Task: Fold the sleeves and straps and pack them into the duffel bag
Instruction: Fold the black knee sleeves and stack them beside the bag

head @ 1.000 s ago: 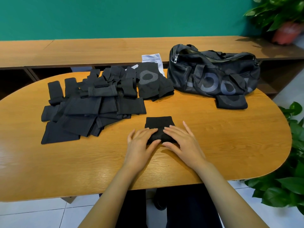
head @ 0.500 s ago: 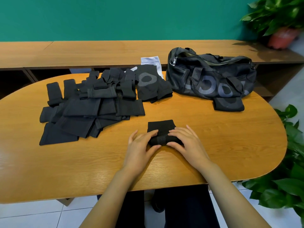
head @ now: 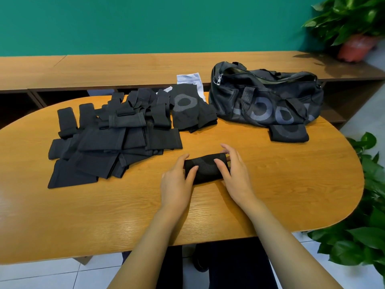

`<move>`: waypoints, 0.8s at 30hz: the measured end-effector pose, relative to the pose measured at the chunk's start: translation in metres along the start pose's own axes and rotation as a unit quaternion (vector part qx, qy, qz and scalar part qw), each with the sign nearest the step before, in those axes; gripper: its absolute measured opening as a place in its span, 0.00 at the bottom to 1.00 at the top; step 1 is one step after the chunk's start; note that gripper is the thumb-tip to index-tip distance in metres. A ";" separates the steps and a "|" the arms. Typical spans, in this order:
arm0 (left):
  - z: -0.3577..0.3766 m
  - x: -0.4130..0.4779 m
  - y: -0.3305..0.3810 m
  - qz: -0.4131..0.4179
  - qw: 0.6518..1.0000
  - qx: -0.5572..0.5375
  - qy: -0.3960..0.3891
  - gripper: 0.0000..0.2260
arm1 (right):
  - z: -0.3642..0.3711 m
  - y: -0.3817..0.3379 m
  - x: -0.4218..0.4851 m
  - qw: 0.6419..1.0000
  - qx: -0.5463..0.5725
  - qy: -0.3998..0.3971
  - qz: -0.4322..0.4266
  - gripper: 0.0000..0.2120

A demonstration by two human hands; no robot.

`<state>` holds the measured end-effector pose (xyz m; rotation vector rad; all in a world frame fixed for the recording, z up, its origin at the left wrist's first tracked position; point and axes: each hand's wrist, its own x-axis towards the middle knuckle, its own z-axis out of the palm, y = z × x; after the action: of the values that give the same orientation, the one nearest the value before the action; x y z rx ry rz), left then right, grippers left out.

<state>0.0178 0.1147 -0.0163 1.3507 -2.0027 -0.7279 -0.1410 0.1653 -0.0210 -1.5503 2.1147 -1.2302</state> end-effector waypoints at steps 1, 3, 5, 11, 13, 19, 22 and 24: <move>0.001 0.002 0.000 0.003 0.999 0.033 0.007 0.22 | 0.001 0.001 0.000 1.000 0.001 0.005 0.003 0.22; 0.004 0.004 -0.003 0.027 0.996 0.086 0.027 0.21 | 0.002 0.004 -0.001 1.000 -0.007 0.007 0.007 0.21; 0.005 0.004 -0.006 0.084 0.990 0.103 0.046 0.17 | 0.004 0.007 0.000 1.000 -0.014 0.007 0.009 0.22; 0.001 0.000 -0.017 0.180 0.972 0.150 -0.008 0.13 | 0.008 0.007 0.000 0.994 -0.107 0.018 -0.014 0.20; 0.002 0.000 -0.020 0.172 0.972 0.160 -0.026 0.15 | 0.010 0.000 -0.006 0.978 -0.193 0.033 -0.068 0.20; 0.001 0.007 -0.017 0.138 0.977 0.150 -0.063 0.25 | 0.017 0.004 -0.018 0.942 -0.311 -0.047 -0.115 0.26; 0.002 0.013 -0.017 0.110 0.981 0.148 -0.063 0.25 | 0.016 0.008 -0.014 0.941 -0.321 -0.040 -0.100 0.27; 0.004 0.018 -0.018 0.091 0.983 0.151 -0.059 0.24 | 0.015 0.011 -0.009 0.943 -0.320 -0.037 -0.084 0.29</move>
<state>0.0198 0.0921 -0.0288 1.2890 -2.3697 -0.4431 -0.1355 0.1668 -0.0405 -2.0175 2.5185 -0.5130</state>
